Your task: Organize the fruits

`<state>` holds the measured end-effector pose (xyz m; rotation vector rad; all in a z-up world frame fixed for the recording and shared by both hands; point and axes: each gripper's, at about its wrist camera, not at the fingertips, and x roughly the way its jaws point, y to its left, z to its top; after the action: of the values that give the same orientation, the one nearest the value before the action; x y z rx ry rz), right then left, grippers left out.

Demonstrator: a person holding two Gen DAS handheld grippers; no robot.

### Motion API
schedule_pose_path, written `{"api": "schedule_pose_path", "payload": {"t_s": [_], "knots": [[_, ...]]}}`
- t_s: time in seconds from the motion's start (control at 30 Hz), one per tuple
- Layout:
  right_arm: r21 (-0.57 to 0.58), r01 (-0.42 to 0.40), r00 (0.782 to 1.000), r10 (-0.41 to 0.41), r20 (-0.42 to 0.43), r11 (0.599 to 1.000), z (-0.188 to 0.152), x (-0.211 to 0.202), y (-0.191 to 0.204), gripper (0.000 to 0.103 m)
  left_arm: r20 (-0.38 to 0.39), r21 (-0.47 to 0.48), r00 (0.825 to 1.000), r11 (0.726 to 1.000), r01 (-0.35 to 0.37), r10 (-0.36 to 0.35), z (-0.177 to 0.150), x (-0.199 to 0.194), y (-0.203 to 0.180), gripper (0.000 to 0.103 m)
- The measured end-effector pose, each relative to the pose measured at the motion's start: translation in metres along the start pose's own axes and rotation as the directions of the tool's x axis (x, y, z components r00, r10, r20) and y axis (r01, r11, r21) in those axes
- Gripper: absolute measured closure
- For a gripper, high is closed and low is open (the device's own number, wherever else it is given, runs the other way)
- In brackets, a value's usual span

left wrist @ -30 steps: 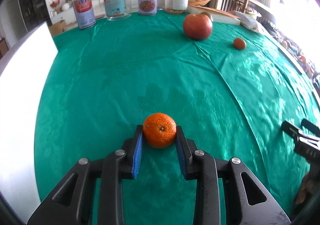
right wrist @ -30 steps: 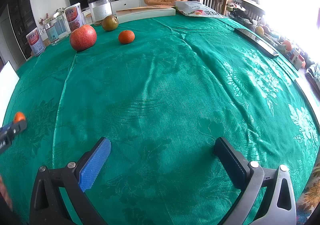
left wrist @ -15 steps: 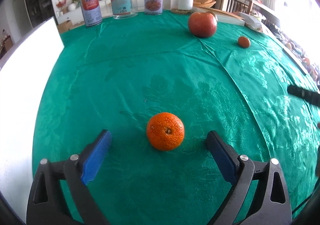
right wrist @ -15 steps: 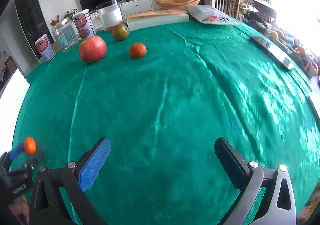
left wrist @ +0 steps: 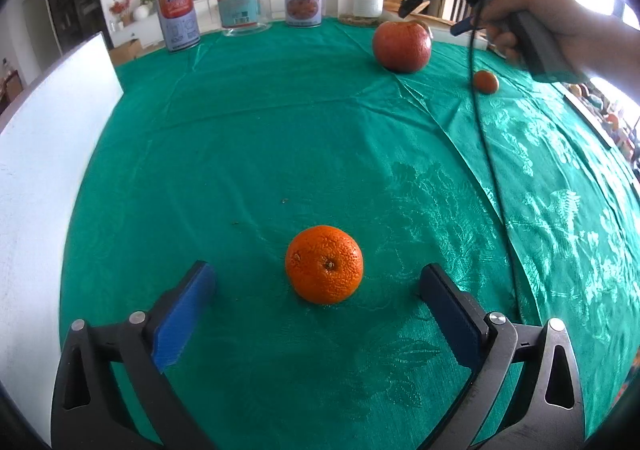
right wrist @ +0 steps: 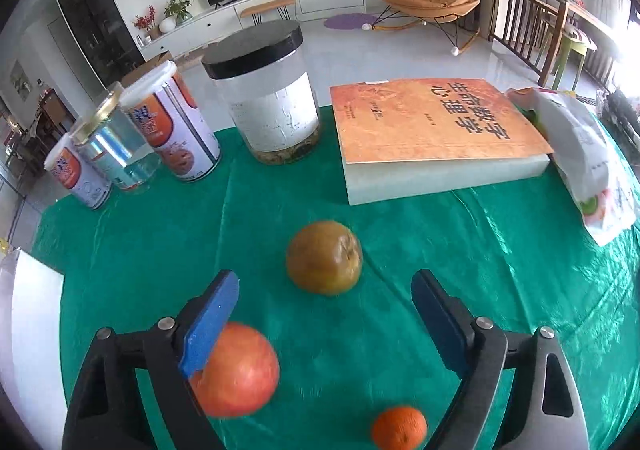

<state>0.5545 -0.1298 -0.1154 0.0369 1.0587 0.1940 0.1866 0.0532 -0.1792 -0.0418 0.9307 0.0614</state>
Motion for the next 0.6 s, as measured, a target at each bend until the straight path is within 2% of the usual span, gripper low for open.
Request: {"api": "schedule_pose_path", "payload": {"t_s": [0.07, 0.1, 0.2, 0.33, 0.43, 0.5, 0.6], "knots": [[0.006, -0.001, 0.999, 0.001, -0.050, 1.000, 0.002, 0.020, 0.001, 0.032, 0.000, -0.001, 1.000, 1.000, 0.000, 0.000, 0.000, 0.000, 0.000, 0.001], [0.010, 0.001, 0.998, 0.000, -0.069, 1.000, 0.001, 0.026, 0.001, 0.054, 0.000, -0.003, 1.000, 1.000, -0.002, 0.002, 0.000, 0.000, 0.000, 0.001], [0.029, -0.012, 1.000, 0.013, -0.021, 1.000, -0.004, 0.012, -0.003, 0.054, 0.001, -0.006, 1.000, 1.000, -0.001, 0.001, 0.000, 0.000, 0.001, 0.001], [-0.007, -0.088, 0.995, 0.088, 0.050, 0.996, -0.030, -0.056, -0.005, 0.054, 0.000, -0.005, 1.000, 1.000, -0.002, 0.002, 0.000, 0.000, 0.001, 0.001], [-0.058, -0.131, 0.991, 0.132, 0.011, 0.990, -0.084, -0.106, -0.004, 0.054, 0.000, -0.004, 1.000, 1.000, -0.005, 0.005, -0.001, 0.000, 0.001, 0.001], [-0.087, -0.124, 0.992, 0.122, -0.028, 0.989, -0.137, -0.128, -0.006, 0.054, -0.001, -0.004, 1.000, 1.000, -0.007, 0.007, 0.000, 0.000, 0.001, 0.001], [-0.067, -0.109, 0.993, 0.106, -0.051, 0.992, -0.218, -0.140, -0.010, 0.054, -0.001, -0.005, 1.000, 1.000, -0.010, 0.010, 0.000, 0.000, 0.000, 0.000]]}}
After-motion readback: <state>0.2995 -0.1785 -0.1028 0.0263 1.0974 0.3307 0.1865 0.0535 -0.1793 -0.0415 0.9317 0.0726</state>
